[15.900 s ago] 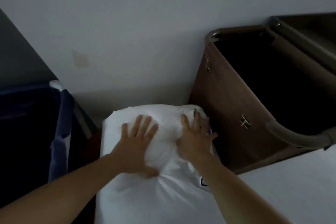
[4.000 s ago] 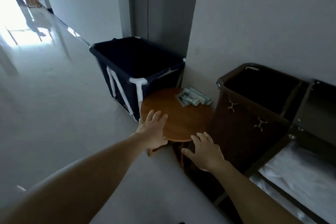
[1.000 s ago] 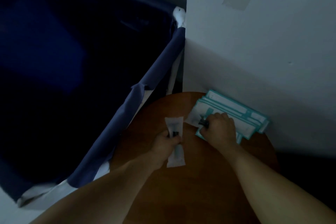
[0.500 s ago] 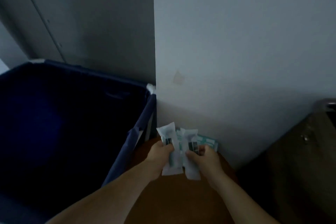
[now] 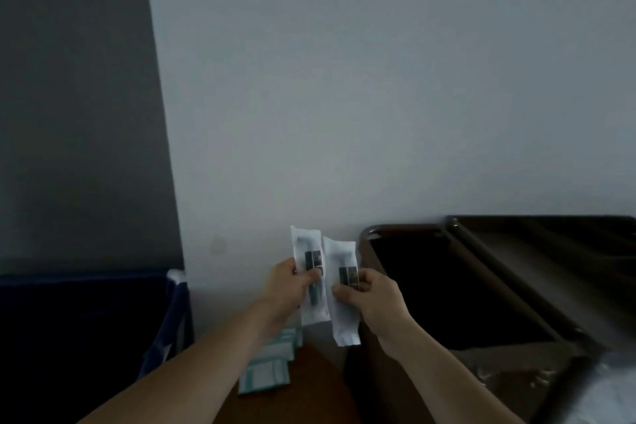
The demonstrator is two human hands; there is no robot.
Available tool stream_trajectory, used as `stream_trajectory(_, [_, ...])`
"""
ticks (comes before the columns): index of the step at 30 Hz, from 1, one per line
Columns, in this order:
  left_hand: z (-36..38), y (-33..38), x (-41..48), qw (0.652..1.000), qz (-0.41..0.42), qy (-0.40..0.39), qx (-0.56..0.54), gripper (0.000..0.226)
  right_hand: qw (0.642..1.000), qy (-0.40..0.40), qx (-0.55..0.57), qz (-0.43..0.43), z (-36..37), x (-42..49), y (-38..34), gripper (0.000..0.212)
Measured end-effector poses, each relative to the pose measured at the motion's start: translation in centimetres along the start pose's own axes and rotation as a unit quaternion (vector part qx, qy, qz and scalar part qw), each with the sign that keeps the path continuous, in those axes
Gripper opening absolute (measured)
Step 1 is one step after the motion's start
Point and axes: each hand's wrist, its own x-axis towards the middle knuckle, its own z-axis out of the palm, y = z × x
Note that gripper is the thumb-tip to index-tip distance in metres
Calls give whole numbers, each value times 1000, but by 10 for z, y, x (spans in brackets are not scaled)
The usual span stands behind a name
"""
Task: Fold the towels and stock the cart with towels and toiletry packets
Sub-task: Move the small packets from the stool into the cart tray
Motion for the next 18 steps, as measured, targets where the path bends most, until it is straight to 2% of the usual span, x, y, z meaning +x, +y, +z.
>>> stream_trajectory(6, [116,53,-27,998,34,-48,-14,8,996,83,-18,-36,-127,-45,-7,27])
stream_trajectory(12, [271,90,-75,994,36,-104,-21,7,985,165,-36,-36,-291,-95,9,23])
stream_trajectory(16, [376,111,-111,988,52,-142,-15,22,972,229,-47,-22,-391,-126,24,18])
stream_trajectory(18, [416,121,-123,984,58,-169,-12,22,966,253,-42,-7,-431,-140,32,17])
